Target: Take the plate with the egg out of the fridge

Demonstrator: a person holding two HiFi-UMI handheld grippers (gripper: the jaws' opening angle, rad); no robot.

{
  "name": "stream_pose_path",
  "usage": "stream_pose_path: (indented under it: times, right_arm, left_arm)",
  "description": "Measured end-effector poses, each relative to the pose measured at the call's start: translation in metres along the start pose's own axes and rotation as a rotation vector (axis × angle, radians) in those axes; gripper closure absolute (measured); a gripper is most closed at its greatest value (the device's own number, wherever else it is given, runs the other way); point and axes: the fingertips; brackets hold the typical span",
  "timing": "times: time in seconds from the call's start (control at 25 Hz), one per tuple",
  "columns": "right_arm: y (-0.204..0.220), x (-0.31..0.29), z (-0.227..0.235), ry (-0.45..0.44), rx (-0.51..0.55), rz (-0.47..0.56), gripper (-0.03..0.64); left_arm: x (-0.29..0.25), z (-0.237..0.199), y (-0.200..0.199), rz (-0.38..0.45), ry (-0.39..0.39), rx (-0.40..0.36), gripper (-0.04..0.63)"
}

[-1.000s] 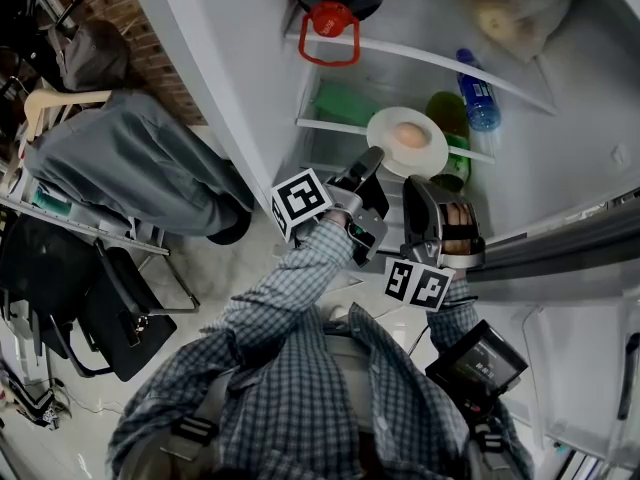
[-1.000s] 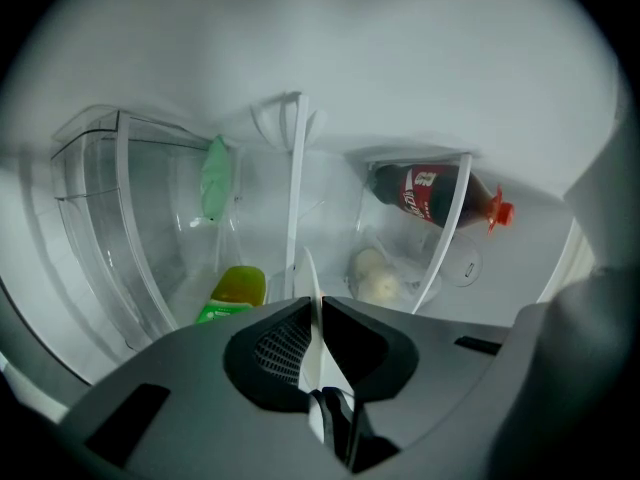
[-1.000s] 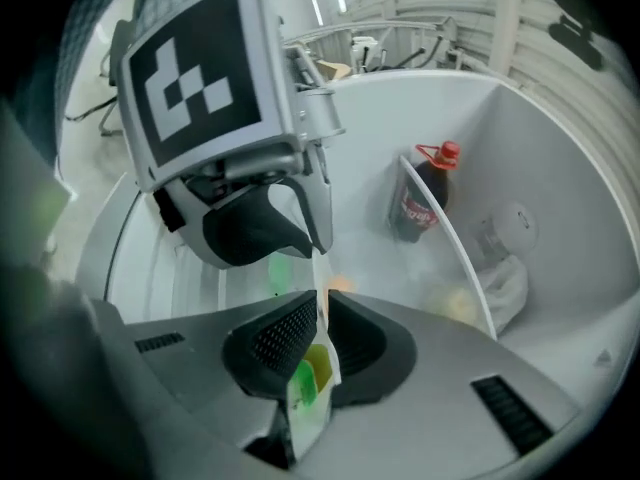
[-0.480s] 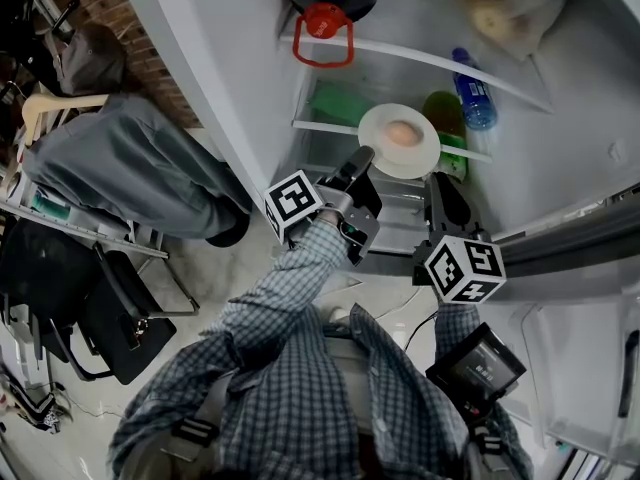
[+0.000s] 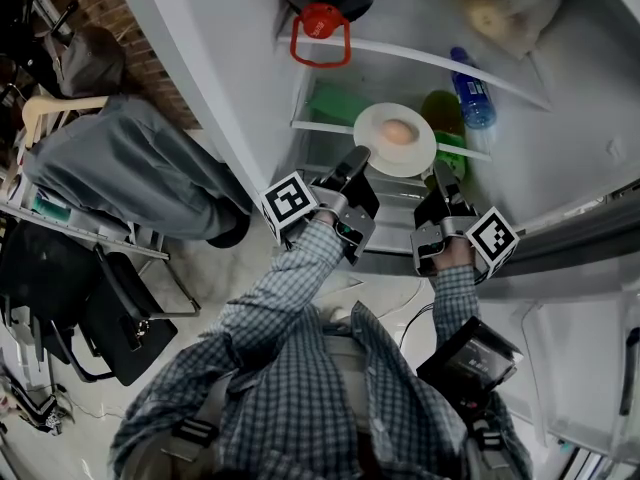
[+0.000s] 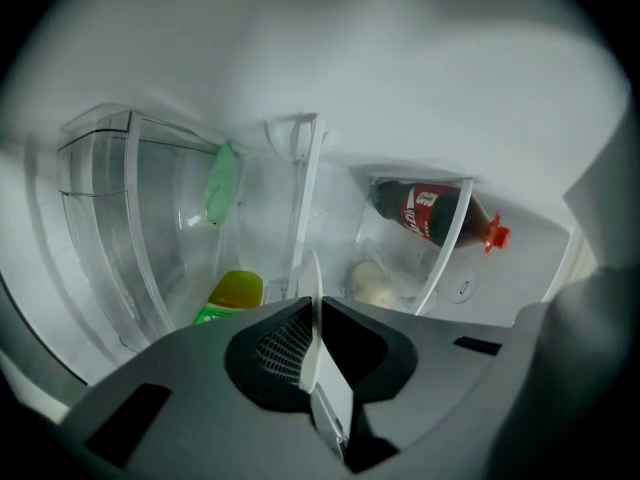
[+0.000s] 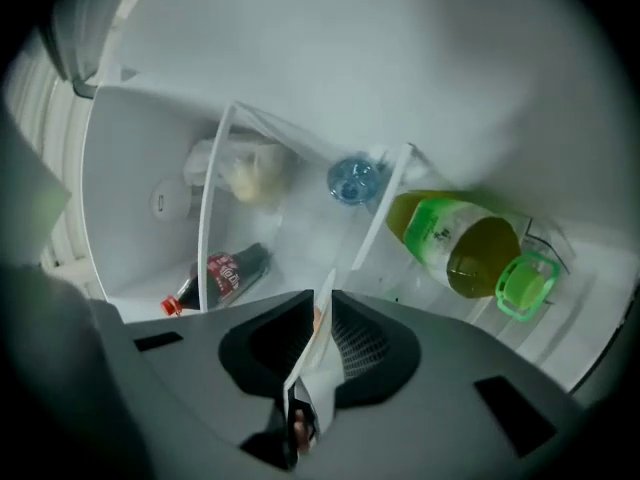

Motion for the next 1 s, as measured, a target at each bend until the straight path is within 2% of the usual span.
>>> stream_pose_path:
  times: [0.16, 0.4, 0.64, 1.0]
  right_arm:
    - [0.001, -0.001, 0.006, -0.021, -0.064, -0.007, 0.578]
    - [0.005, -0.008, 0.006, -0.032, -0.054, -0.039, 0.578]
    - [0.004, -0.011, 0.005, -0.082, -0.084, -0.052, 0.579]
    - [0.012, -0.003, -0.001, -0.075, -0.074, -0.059, 0.580]
  left_arm:
    - [-0.001, 0.005, 0.001, 0.003, 0.016, 0.012, 0.560]
    - [0.000, 0.010, 0.002, 0.004, 0.044, 0.019, 0.560]
    - [0.002, 0.010, 0.004, 0.003, 0.053, 0.034, 0.560]
    - [0.013, 0.012, 0.006, 0.005, 0.068, 0.042, 0.560]
Point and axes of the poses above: the fingertips, and each gripper's own axes: x backward along the fingers, z to its right, y out of its underside, and after that the axes turned 11 degrees about -x, right-handed
